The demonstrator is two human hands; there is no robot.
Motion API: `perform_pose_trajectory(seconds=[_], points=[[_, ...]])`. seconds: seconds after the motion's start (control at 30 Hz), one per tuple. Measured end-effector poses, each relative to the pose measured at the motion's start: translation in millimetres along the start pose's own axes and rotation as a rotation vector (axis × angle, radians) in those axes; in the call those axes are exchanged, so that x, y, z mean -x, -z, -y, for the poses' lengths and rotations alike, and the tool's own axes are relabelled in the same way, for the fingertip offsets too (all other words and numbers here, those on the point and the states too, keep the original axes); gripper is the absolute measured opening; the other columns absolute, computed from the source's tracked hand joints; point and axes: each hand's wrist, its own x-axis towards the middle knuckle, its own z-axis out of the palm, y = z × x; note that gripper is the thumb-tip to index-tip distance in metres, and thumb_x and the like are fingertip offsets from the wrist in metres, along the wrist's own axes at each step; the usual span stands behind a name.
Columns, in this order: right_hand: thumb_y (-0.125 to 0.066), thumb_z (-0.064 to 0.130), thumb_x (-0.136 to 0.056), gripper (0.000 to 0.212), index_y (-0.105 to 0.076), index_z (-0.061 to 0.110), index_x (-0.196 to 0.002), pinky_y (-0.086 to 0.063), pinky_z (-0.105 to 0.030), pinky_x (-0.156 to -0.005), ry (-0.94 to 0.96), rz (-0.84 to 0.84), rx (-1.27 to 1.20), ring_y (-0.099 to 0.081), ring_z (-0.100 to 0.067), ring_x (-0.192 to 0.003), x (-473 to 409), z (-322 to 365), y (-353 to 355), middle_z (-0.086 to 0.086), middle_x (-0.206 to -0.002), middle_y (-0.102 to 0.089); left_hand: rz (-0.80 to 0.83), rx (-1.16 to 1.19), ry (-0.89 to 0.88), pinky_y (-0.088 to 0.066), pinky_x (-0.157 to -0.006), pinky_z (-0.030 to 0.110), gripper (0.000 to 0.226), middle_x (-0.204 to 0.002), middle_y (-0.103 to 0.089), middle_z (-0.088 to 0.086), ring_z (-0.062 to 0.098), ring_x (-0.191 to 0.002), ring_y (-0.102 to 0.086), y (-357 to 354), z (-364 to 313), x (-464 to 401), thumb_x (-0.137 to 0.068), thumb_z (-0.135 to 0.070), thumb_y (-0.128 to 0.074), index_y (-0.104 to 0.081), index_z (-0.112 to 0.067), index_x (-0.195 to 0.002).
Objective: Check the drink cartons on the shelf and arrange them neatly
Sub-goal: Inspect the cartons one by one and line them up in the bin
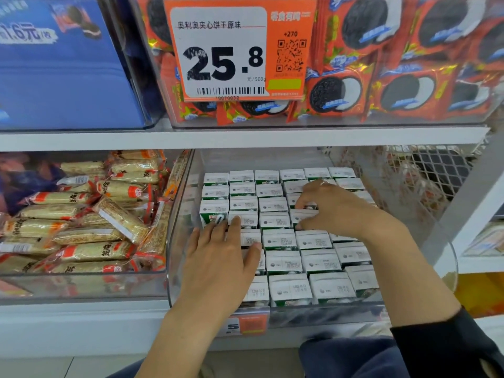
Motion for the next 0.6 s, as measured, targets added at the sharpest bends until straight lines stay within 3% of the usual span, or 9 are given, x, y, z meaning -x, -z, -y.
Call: perform_pose_trajectory(seconds=[0.1, 0.17, 0.27, 0.33, 0.47, 0.53, 0.6], points=[[-0.070, 0.035, -0.082, 0.030, -0.062, 0.025, -0.109, -0.032, -0.017, -0.085, 0.070, -0.119, -0.251, -0.040, -0.007, -0.122, 12.1, -8.5, 3.5, 0.009, -0.133, -0.043, -0.011, 0.016, 0.000, -0.005, -0.119, 0.036, 0.067, -0.156, -0.028, -0.001, 0.016, -0.146, -0.017, 0.3, 0.3, -0.2, -0.096, -0.059, -0.019, -0.013, -0.024, -0.153], [-0.070, 0.036, -0.080, 0.022, -0.061, 0.034, -0.100, -0.037, -0.010, -0.076, 0.107, -0.281, -0.451, -0.053, -0.002, -0.104, 21.9, -8.8, 10.4, 0.017, -0.114, -0.055, -0.019, 0.013, -0.001, -0.005, -0.118, 0.035, 0.067, -0.156, -0.028, -0.001, 0.016, -0.146, -0.017, 0.2, -0.1, -1.1, -0.096, -0.059, -0.018, -0.013, -0.024, -0.153], [-0.068, 0.027, -0.084, 0.013, -0.063, 0.035, -0.092, -0.047, -0.012, -0.065, 0.153, -0.538, -0.790, -0.063, -0.001, -0.082, 38.0, -4.9, 16.6, 0.015, -0.091, -0.067, -0.021, 0.030, -0.002, -0.005, -0.118, 0.035, 0.067, -0.156, -0.027, -0.002, 0.016, -0.145, -0.017, -0.1, 0.5, -1.9, -0.096, -0.059, -0.019, -0.013, -0.025, -0.153], [-0.067, 0.026, -0.084, 0.007, -0.066, 0.031, -0.089, -0.050, -0.013, -0.063, 0.106, -0.618, -0.989, -0.064, 0.001, -0.074, 48.0, -0.3, 13.0, 0.018, -0.078, -0.069, -0.017, 0.052, -0.005, -0.006, -0.118, 0.034, 0.067, -0.157, -0.026, -0.002, 0.016, -0.145, -0.018, 0.4, 1.8, -2.1, -0.096, -0.059, -0.021, -0.014, -0.026, -0.152], [-0.067, 0.025, -0.081, 0.014, -0.068, 0.013, -0.087, -0.054, -0.018, -0.058, -0.073, -0.492, -1.278, -0.066, -0.005, -0.064, 59.0, 12.0, -6.0, 0.009, -0.065, -0.069, -0.141, 0.249, -0.031, -0.020, -0.113, 0.030, 0.056, -0.151, -0.036, -0.004, 0.016, -0.140, -0.030, 6.1, 0.1, -0.6, -0.096, -0.046, -0.040, -0.032, -0.025, -0.147], [-0.065, 0.021, -0.084, 0.011, -0.068, 0.010, -0.085, -0.052, -0.016, -0.053, -0.110, -0.440, -1.378, -0.066, -0.005, -0.061, 61.6, 19.2, -13.4, 0.006, -0.064, -0.069, -0.274, 0.483, -0.068, -0.033, -0.102, 0.022, 0.045, -0.137, -0.051, -0.010, 0.005, -0.126, -0.044, 12.3, -4.9, 2.1, -0.095, -0.038, -0.047, -0.047, -0.026, -0.138], [-0.065, 0.022, -0.084, 0.011, -0.070, 0.012, -0.083, -0.053, -0.018, -0.055, -0.132, -0.403, -1.439, -0.067, -0.008, -0.064, 61.2, 25.0, -19.0, 0.003, -0.068, -0.071, -0.286, 0.728, -0.088, -0.039, -0.093, 0.017, 0.041, -0.124, -0.055, -0.024, -0.011, -0.113, -0.047, 17.7, -10.1, 6.0, -0.093, -0.047, -0.044, -0.054, -0.033, -0.131]])
